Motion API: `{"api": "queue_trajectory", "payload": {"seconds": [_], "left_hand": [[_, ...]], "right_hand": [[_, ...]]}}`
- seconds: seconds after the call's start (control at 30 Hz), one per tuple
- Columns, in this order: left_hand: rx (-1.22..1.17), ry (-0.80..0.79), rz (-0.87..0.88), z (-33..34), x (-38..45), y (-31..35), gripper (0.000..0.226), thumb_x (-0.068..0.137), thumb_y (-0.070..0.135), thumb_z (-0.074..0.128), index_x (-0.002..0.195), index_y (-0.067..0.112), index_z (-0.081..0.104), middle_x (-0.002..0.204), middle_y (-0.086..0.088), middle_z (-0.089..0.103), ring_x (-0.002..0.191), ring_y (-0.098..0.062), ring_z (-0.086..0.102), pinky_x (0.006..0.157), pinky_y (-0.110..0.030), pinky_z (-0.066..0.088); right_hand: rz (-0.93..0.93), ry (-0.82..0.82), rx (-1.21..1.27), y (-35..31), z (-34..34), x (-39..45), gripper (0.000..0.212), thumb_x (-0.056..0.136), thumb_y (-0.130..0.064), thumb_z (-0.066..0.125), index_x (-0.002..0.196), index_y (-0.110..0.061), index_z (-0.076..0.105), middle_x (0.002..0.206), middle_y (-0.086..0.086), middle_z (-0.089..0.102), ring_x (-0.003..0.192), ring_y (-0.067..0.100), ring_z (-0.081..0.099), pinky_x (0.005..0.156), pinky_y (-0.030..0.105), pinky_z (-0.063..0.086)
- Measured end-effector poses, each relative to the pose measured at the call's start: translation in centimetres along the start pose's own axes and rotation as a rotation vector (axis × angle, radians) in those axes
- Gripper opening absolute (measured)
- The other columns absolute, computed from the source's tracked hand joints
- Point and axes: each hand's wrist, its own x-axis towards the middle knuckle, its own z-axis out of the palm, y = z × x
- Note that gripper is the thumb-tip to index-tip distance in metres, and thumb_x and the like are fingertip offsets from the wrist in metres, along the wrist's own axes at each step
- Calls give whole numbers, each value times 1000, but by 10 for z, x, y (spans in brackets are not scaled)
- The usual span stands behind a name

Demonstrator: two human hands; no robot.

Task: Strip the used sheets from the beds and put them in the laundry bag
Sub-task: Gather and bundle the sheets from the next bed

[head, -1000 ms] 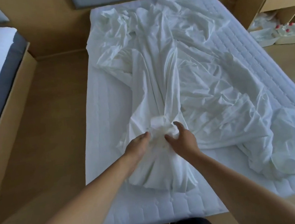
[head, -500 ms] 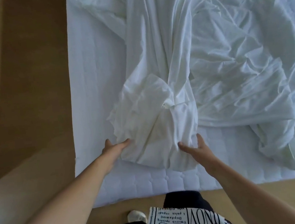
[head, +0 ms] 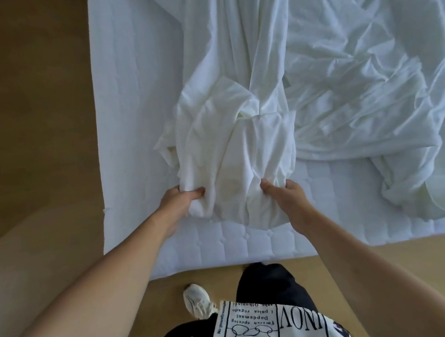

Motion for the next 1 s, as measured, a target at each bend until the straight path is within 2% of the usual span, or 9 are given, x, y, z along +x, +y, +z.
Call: {"api": "queue_trajectory", "payload": {"seconds": [0.17,0.27,0.4,0.53,0.6,0.67,0.77,0.9,1.0], "left_hand": [[-12,-14,117,-20,-53,4,35,82,34,84,113,21,72,100,2,79,93,-19,75,82,-36,61],[8,-22,182,-33,-91,-7,33,81,33,86,109,21,73,95,2,79,89,-18,76,81,-36,63],[107,-57,202,-50,-126,-41,41,82,28,86,117,16,68,106,-2,76,94,-21,74,75,-32,62],[190,-207,102,-73,-149,-72,52,80,15,87,126,7,64,111,-8,76,99,-27,74,74,-35,63],[244,-292,53,-87,-160,-81,55,78,11,88,127,5,63,112,-9,77,103,-30,73,81,-42,64],[304,-378,17,-102,-169,-84,55,77,9,89,126,7,65,112,-9,78,105,-32,73,89,-48,62],[353,-439,38,-116,-182,-71,49,79,10,87,123,12,66,109,-7,79,104,-30,74,86,-44,63],[303,-337,131,-122,-192,-34,35,86,11,81,118,11,67,107,-11,78,99,-28,75,72,-38,63],[184,-185,168,-121,-179,-5,33,92,13,74,121,3,64,112,-19,73,93,-31,74,69,-38,64]], "right_hand": [[-108,31,9,-5,-5,-51,28,92,-32,75,113,-12,73,103,7,78,93,27,75,84,43,61],[-176,80,4,1,-9,-92,22,94,-27,73,109,-11,73,99,8,77,91,27,74,74,37,59],[-198,111,-29,29,-4,-137,22,93,-24,75,105,-6,74,96,11,77,87,29,74,77,40,61],[-106,106,-106,66,7,-167,36,85,-29,82,110,-5,70,101,12,75,91,33,73,87,45,60],[-55,77,-146,83,10,-179,45,81,-31,84,113,-6,66,105,13,73,93,33,72,85,43,59],[-8,40,-219,91,12,-190,59,69,-37,88,115,-5,66,107,14,73,94,34,72,89,47,60],[-16,-2,-208,82,12,-203,56,71,-30,89,115,-2,67,105,17,75,93,36,74,88,52,62],[-73,5,-39,44,12,-210,34,86,-21,82,111,-2,68,105,19,74,93,36,73,75,45,62],[-139,-29,231,11,6,-202,30,88,-16,79,112,0,71,111,20,74,100,37,72,77,45,61]]}}
